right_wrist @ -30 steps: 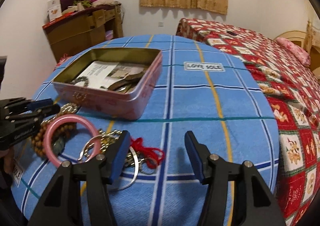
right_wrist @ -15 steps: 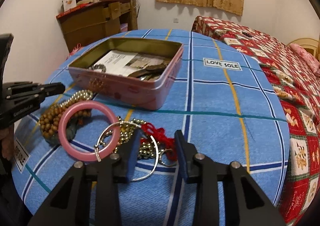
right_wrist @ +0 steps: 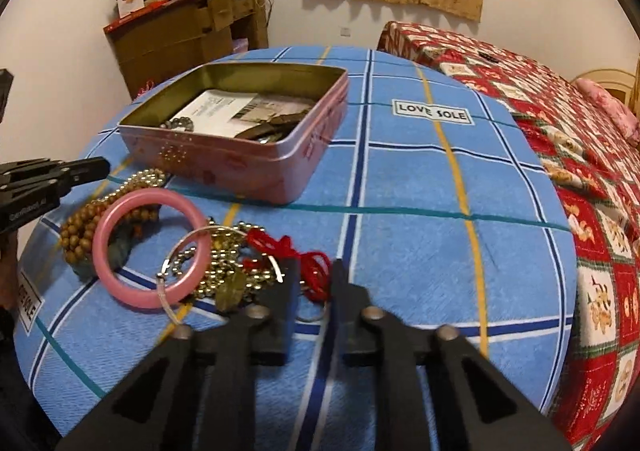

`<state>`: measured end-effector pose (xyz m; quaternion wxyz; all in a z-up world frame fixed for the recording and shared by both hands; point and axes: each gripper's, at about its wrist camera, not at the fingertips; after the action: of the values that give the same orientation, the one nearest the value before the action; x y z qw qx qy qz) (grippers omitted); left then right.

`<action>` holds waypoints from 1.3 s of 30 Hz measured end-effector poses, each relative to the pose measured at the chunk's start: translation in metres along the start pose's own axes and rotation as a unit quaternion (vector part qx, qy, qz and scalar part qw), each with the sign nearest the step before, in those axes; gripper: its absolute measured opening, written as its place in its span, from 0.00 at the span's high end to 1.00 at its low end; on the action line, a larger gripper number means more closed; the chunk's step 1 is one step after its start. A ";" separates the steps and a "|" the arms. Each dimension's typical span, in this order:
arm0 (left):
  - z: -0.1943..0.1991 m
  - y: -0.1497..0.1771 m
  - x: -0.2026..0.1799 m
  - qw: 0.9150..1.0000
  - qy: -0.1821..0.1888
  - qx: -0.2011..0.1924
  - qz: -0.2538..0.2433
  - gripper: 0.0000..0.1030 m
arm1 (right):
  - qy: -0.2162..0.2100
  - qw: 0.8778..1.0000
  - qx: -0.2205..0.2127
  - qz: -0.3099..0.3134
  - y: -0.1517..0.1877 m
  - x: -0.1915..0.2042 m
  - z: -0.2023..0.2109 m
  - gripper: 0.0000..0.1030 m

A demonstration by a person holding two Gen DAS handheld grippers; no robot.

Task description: Organize jewelry

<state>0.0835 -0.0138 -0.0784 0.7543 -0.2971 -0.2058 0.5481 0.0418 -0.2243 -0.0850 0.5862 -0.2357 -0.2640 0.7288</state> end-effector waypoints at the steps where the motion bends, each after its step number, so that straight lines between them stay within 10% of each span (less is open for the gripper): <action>1: 0.000 0.000 0.000 1.000 0.004 -0.001 0.002 0.99 | 0.004 1.000 -0.002 0.005 0.001 0.002 0.001 0.94; 4: -0.002 -0.001 0.002 1.000 0.009 0.006 0.012 0.90 | 0.009 1.000 -0.010 0.010 0.000 0.004 0.003 0.96; 6: -0.002 -0.001 0.004 1.000 0.004 0.005 0.018 0.48 | 0.011 1.000 -0.019 0.007 -0.001 0.004 0.006 0.96; 8: 0.001 -0.001 0.006 1.000 0.001 -0.012 0.029 0.36 | 0.017 0.999 -0.030 0.005 -0.004 0.002 0.009 0.97; 16: -0.024 -0.010 0.000 1.000 -0.015 0.022 0.000 0.40 | 0.006 0.999 -0.039 -0.003 -0.010 0.002 0.010 0.97; 24: -0.032 -0.007 -0.009 0.998 0.039 0.054 -0.012 0.93 | -0.003 0.999 -0.036 -0.007 -0.010 0.001 0.009 0.97; 39: 0.034 -0.020 0.008 0.999 0.041 -0.032 0.008 0.95 | 0.003 0.995 -0.095 -0.007 -0.026 0.004 0.044 0.97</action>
<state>0.0785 -0.0028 -0.0393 0.7480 -0.3447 -0.1899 0.5344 0.0312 -0.2211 -0.0350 0.5674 -0.2908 -0.3317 0.6953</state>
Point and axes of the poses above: each gripper's, at about its wrist camera, not at the fingertips, and z roughly against the way its jaws point, x to its left, y to its underside, and after that the axes turned 2 degrees about z, right-handed
